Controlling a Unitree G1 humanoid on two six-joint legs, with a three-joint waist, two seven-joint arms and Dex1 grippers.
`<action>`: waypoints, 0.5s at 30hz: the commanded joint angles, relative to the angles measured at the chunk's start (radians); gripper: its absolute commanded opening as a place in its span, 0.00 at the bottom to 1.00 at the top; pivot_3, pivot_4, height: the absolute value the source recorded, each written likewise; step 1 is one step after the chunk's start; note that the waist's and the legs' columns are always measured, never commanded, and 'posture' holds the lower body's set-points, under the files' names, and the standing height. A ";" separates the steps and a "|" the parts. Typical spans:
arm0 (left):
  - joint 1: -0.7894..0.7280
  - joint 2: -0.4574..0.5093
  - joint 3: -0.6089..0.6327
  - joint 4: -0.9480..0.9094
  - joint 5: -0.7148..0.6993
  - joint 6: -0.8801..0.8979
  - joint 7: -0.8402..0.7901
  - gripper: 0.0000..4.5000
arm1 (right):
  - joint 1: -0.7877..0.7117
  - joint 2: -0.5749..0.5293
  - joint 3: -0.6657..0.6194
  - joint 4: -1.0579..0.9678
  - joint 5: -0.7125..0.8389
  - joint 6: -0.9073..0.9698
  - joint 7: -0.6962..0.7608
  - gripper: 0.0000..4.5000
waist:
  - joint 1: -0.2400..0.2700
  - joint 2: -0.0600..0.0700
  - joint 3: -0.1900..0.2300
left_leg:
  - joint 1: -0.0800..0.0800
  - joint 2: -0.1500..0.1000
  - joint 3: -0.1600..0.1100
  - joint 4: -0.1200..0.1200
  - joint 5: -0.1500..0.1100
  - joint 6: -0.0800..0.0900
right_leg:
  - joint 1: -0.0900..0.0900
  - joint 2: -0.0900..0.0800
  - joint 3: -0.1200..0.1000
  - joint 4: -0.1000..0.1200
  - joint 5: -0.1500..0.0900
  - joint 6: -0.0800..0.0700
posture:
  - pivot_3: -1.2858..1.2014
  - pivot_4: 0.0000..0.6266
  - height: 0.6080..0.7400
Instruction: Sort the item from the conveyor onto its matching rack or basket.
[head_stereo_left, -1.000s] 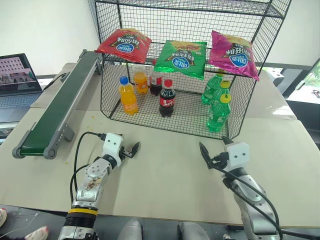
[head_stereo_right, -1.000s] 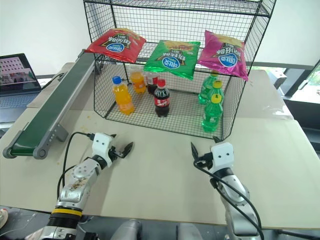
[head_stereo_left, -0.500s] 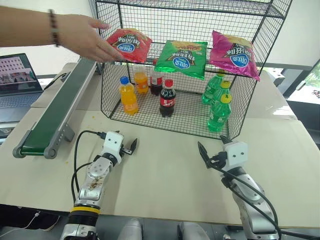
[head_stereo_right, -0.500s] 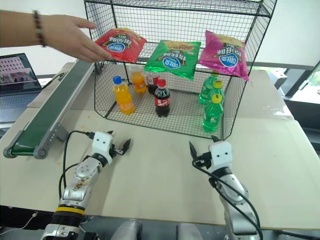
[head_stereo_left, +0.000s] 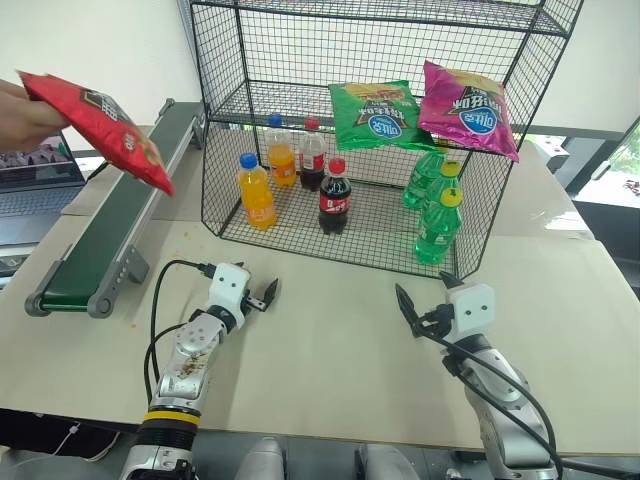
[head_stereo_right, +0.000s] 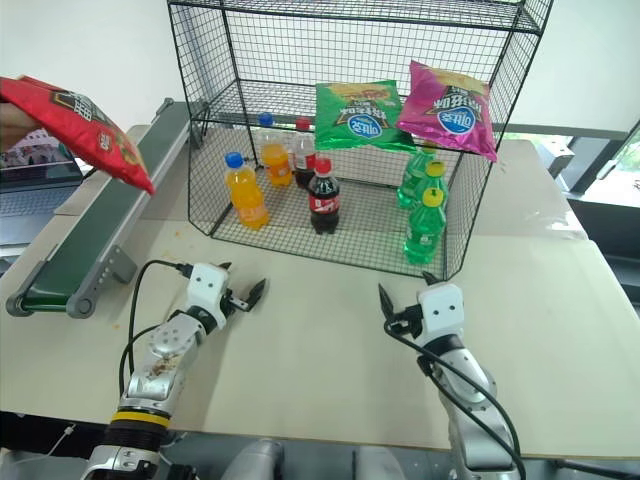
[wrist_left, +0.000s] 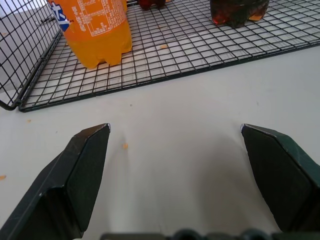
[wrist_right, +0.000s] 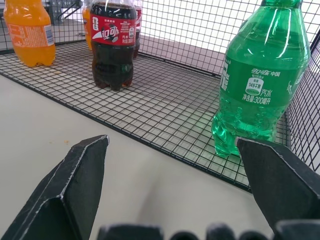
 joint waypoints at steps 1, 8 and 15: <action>-0.013 0.006 0.011 -0.007 -0.007 -0.026 0.000 0.99 | -0.005 0.003 0.002 -0.036 -0.002 -0.027 -0.007 1.00 | 0.000 0.000 0.000 | 0.000 0.000 0.000 0.000 0.000 0.000 | 0.000 0.000 0.000 0.000 0.000 0.000 | 0.52 0.24 1.00; -0.008 0.003 0.014 -0.008 -0.010 -0.033 0.001 0.99 | -0.021 -0.001 0.001 -0.033 0.002 -0.021 -0.006 1.00 | 0.000 0.000 0.000 | 0.000 0.000 0.000 0.000 0.000 0.000 | 0.000 0.000 0.000 0.000 0.000 0.000 | 0.52 0.24 1.00; 0.010 0.001 0.019 -0.023 -0.014 -0.028 0.002 0.99 | -0.020 -0.004 0.002 -0.040 0.005 -0.018 -0.001 1.00 | 0.000 0.000 0.000 | 0.000 0.000 0.000 0.000 0.000 0.000 | 0.000 0.000 0.000 0.000 0.000 0.000 | 0.52 0.24 1.00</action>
